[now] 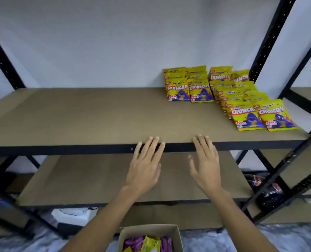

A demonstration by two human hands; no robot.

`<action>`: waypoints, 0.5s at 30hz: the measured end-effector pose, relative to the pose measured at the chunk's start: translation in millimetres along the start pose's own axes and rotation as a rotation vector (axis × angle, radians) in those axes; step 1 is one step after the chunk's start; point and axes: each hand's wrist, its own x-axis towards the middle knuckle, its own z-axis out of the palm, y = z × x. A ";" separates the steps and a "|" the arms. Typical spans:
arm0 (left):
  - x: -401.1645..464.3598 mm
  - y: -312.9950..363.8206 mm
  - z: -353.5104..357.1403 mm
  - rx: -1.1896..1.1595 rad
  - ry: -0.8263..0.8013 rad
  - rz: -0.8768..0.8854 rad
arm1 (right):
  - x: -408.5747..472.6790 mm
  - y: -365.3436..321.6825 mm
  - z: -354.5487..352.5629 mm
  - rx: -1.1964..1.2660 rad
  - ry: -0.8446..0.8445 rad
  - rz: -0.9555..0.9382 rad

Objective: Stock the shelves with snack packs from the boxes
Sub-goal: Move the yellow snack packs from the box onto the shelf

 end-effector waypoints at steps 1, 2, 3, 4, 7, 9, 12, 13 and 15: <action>-5.5 -4.2 1.0 0.022 0.002 0.019 | -7.7 -2.5 1.2 0.047 -0.002 -0.005; -10.6 -8.4 4.8 0.014 -0.015 0.023 | -15.0 -3.2 2.2 0.092 -0.022 0.005; -16.3 -11.4 9.8 -0.032 -0.047 0.007 | -24.8 -2.3 5.5 0.132 -0.070 0.041; -24.4 -14.0 16.7 -0.105 -0.100 -0.021 | -35.8 0.2 10.5 0.167 -0.152 0.105; -70.0 -17.1 34.3 -0.271 -0.363 -0.194 | -84.1 3.7 21.6 0.199 -0.426 0.340; -110.9 -20.2 50.8 -0.296 -0.453 -0.292 | -125.5 4.2 31.3 0.166 -0.611 0.423; -166.0 -25.0 78.5 -0.389 -0.643 -0.443 | -178.4 4.8 47.6 0.181 -0.803 0.517; -184.9 -25.7 89.9 -0.429 -0.706 -0.494 | -196.8 6.2 54.2 0.187 -0.865 0.544; -206.4 -24.6 95.7 -0.452 -0.779 -0.568 | -221.2 6.9 60.2 0.151 -0.946 0.584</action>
